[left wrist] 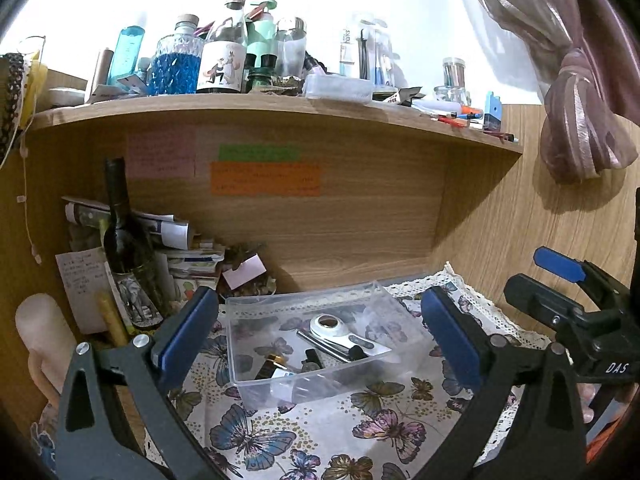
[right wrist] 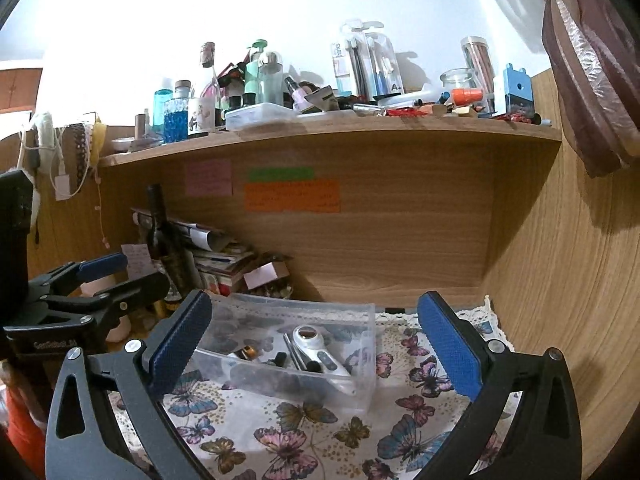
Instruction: Organize rigid objects
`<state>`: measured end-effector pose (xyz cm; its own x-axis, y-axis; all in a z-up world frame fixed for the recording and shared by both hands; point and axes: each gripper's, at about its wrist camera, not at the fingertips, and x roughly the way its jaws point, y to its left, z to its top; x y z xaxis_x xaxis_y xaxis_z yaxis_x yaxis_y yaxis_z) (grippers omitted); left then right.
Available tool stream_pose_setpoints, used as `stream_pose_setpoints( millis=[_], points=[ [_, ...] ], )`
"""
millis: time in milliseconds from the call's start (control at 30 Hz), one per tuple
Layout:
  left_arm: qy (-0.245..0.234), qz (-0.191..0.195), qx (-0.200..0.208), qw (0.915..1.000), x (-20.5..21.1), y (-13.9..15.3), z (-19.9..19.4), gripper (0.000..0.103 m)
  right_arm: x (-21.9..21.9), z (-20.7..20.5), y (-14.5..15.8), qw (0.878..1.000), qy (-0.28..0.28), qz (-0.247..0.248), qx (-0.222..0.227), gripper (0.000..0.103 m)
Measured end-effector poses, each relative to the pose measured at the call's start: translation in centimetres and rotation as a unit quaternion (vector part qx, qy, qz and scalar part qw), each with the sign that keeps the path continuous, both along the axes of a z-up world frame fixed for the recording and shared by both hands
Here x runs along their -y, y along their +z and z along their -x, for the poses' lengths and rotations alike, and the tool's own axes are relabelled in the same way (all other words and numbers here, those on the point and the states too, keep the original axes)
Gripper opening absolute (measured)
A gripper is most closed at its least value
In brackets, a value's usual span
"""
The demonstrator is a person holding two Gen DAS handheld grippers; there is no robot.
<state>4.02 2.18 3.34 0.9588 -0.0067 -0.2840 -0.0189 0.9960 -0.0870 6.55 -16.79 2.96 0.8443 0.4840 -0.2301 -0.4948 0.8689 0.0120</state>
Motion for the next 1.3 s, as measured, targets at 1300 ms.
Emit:
stream_pose_setpoints(
  millis=[1300],
  points=[
    [0.005,-0.004,0.012,0.9999,0.55,0.43,0.62,0.103,-0.16,0.36,0.21,1.000,-0.003,-0.006,0.004,0.103]
  ],
)
